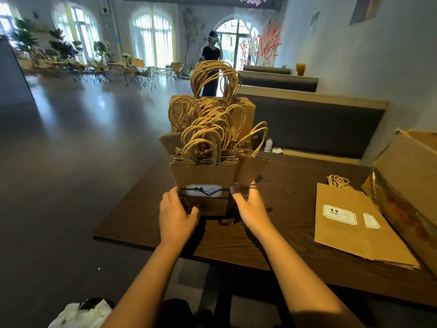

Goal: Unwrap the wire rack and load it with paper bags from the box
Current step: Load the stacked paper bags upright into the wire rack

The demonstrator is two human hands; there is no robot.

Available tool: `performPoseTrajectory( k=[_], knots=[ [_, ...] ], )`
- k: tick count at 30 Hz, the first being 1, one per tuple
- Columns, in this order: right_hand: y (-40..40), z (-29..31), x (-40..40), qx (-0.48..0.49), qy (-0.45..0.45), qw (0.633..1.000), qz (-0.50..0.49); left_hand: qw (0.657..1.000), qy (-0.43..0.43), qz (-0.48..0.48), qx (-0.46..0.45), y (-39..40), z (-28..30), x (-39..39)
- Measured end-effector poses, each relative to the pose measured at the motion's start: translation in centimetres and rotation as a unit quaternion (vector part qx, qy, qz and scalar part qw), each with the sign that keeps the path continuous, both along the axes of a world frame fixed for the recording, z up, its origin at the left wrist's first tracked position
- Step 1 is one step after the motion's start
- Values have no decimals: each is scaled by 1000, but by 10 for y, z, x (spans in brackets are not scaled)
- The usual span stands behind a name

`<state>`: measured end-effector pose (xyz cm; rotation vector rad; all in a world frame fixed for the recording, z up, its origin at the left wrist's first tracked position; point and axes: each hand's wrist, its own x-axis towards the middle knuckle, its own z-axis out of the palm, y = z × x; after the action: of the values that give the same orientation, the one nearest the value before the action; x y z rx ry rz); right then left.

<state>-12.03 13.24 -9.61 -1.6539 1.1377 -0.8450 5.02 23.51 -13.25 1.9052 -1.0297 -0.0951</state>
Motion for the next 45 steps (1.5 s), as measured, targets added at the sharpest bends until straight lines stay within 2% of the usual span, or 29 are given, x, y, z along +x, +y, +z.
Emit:
performPoseTrajectory(
  k=[2, 5, 7, 9, 11, 14, 16, 20, 22, 26, 27, 28, 30, 33, 37, 42, 45],
  knots=[
    [-1, -5, -1, 13, 1, 1000, 9, 999, 15, 12, 36, 0, -5, 2],
    [-1, -8, -3, 21, -9, 1000, 21, 994, 103, -7, 45, 1, -10, -3],
    [2, -6, -8, 11, -3, 1000, 23, 991, 124, -7, 53, 2, -12, -8],
    [3, -4, -15, -4, 3, 1000, 31, 989, 109, 1, 102, 5, -10, -11],
    [0, -6, -24, -12, -2, 999, 39, 977, 65, 9, 201, 11, 0, -11],
    [-7, -5, -40, -32, -10, 999, 38, 926, -49, -7, 374, 20, 30, -15],
    [-13, -4, -52, -38, -14, 999, 31, 902, -82, -33, 423, 21, 47, -21],
    [-20, 0, -81, -59, 11, 998, -2, 896, -101, -126, 413, 7, 61, -45],
    [-28, -2, -104, -76, 47, 995, -51, 908, -104, -189, 358, -5, 59, -66],
    [-50, -13, -159, -122, 208, 958, -158, 930, 1, -302, 212, -27, 32, -112],
    [-57, -14, -172, -125, 261, 940, -178, 930, -1, -310, 198, -33, 20, -122],
    [-63, -16, -187, -116, 321, 918, -200, 929, -25, -311, 198, -37, 7, -133],
    [-74, -21, -210, -80, 428, 869, -233, 926, -130, -280, 218, -43, -18, -148],
    [-81, -33, -238, 6, 481, 839, -256, 920, -241, -234, 200, -50, -30, -160],
    [-75, -45, -246, 18, 516, 824, -235, 914, -264, -226, 209, -63, -32, -167],
    [-61, -46, -222, -17, 557, 813, -168, 907, -280, -232, 212, -77, -34, -178],
    [-48, -47, -200, -71, 558, 815, -143, 905, -268, -245, 222, -80, -33, -181]
  ],
)
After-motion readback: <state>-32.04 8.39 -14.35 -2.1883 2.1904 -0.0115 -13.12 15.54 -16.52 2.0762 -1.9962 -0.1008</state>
